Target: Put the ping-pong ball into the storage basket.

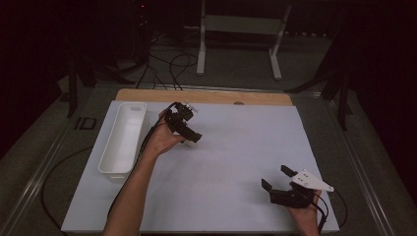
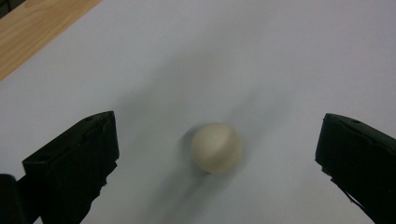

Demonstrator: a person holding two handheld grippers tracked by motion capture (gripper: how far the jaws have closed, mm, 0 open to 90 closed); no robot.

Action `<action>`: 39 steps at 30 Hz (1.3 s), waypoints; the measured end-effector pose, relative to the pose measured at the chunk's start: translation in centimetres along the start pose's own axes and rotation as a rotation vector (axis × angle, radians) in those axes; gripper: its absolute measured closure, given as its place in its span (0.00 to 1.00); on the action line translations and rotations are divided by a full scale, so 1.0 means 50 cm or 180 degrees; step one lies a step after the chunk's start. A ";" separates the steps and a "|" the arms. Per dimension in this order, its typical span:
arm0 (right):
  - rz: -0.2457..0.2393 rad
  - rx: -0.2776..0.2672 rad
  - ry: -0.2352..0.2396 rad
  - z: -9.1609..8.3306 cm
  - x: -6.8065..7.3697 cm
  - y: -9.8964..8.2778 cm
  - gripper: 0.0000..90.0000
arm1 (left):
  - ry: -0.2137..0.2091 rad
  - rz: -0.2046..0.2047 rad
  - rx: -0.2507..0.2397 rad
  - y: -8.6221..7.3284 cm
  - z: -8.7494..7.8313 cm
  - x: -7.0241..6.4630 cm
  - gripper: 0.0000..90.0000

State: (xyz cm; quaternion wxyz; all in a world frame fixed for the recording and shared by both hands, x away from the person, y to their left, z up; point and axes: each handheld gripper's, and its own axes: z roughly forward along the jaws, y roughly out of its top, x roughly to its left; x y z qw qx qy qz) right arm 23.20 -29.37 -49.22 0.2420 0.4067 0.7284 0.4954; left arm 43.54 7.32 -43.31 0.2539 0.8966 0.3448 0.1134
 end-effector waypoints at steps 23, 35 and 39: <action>0.0000 0.0000 -0.0008 -0.001 -0.001 0.000 0.10 | -0.0049 -0.0066 0.0127 -0.002 0.020 0.010 0.00; 0.0005 0.0000 -0.0006 0.000 -0.001 0.000 0.10 | -0.0104 -0.0087 0.0188 -0.002 0.035 0.015 0.01; 0.0001 0.0005 -0.0009 0.000 -0.001 0.000 0.10 | -0.0109 -0.0117 0.0183 -0.003 0.038 0.015 0.01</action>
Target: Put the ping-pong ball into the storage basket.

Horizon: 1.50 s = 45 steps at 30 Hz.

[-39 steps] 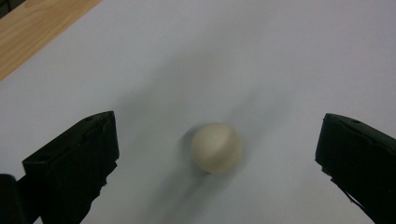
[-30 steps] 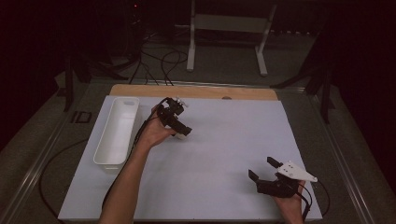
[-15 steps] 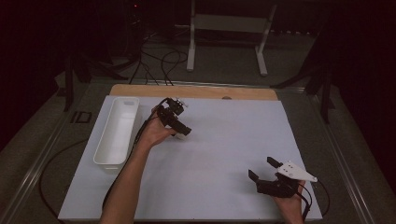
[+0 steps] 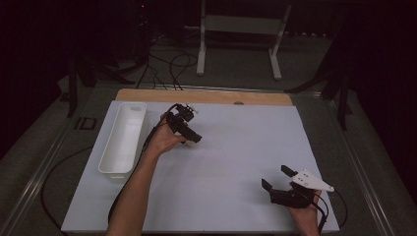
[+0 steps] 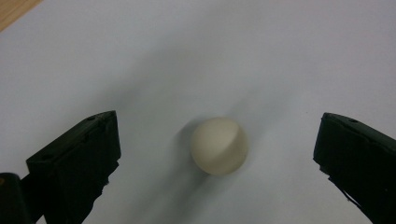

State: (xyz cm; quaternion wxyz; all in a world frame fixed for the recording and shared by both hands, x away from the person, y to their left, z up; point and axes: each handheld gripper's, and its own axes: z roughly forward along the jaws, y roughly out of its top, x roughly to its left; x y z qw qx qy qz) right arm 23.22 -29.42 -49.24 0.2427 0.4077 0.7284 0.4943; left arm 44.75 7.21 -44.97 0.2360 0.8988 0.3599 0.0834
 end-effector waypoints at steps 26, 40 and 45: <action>0.0009 0.0012 -0.0011 0.000 -0.001 0.000 0.10 | -0.0012 -0.0112 0.0155 -0.004 0.021 0.003 0.02; -0.0006 0.0012 -0.0019 -0.001 0.000 0.000 0.10 | -0.0026 -0.0150 0.0220 -0.006 0.036 0.002 0.02; -0.0002 0.0011 -0.0021 -0.001 0.000 0.000 0.10 | -0.0036 -0.0156 0.0247 -0.009 0.042 0.001 0.03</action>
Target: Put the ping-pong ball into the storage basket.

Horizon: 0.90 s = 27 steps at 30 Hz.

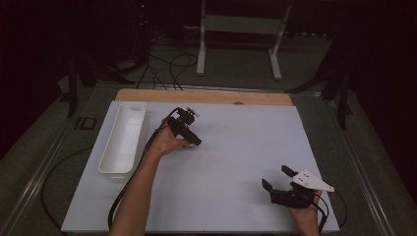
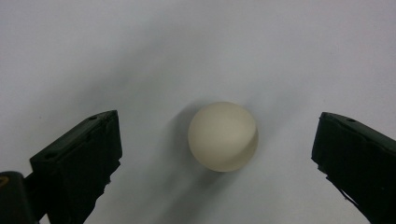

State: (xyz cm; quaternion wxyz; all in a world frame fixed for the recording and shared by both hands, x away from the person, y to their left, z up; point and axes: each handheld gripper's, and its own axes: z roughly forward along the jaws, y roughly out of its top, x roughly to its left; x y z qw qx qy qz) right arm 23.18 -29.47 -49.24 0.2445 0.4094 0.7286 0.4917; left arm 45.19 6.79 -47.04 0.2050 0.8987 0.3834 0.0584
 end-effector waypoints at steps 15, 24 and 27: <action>-0.0010 -0.0005 0.0000 -0.001 -0.001 0.000 0.10 | 0.0003 -0.0033 0.0092 -0.004 0.010 -0.001 0.12; -0.0009 -0.0012 -0.0005 -0.001 -0.002 0.000 0.10 | -0.0096 -0.0029 0.0083 -0.007 0.012 0.000 0.37; -0.0009 -0.0012 -0.0006 -0.001 -0.002 0.000 0.10 | -0.0113 -0.0005 0.0101 -0.007 0.014 -0.001 0.45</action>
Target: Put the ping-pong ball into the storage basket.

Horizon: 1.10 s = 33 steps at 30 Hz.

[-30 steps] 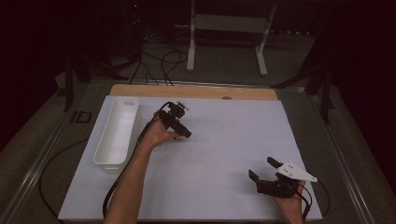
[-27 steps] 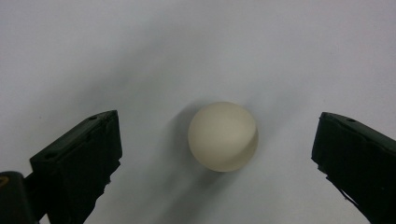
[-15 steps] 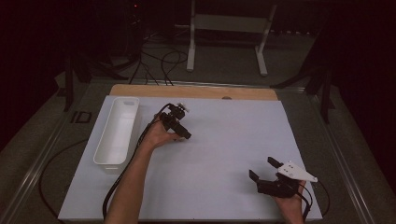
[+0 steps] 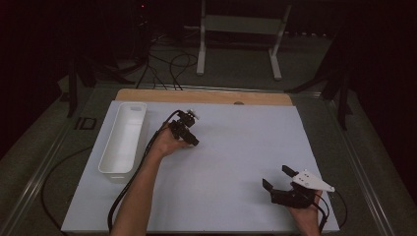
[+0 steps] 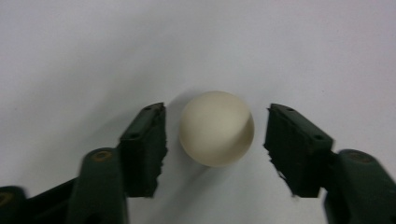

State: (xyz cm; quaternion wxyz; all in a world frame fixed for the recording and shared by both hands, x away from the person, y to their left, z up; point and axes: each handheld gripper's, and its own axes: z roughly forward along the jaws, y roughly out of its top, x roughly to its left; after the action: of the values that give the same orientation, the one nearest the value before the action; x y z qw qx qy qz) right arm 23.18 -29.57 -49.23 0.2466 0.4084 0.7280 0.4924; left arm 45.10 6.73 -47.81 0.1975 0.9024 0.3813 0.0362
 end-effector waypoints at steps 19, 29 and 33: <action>0.0000 0.0005 0.0005 0.001 0.000 0.000 0.10 | -0.0032 0.0002 0.0089 -0.004 0.013 -0.001 0.57; 0.0002 0.0000 -0.0003 0.000 0.000 0.000 0.10 | 0.0018 0.0020 0.0085 -0.004 0.009 -0.003 0.57; -0.0001 0.0005 0.0001 0.001 0.001 0.000 0.10 | 0.0061 0.0036 0.0042 -0.003 -0.001 -0.004 0.57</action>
State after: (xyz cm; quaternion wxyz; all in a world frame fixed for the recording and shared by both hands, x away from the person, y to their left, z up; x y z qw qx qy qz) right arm 23.18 -29.53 -49.26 0.2463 0.4084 0.7285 0.4918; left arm 44.85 6.70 -47.80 0.1877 0.9054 0.3783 0.0435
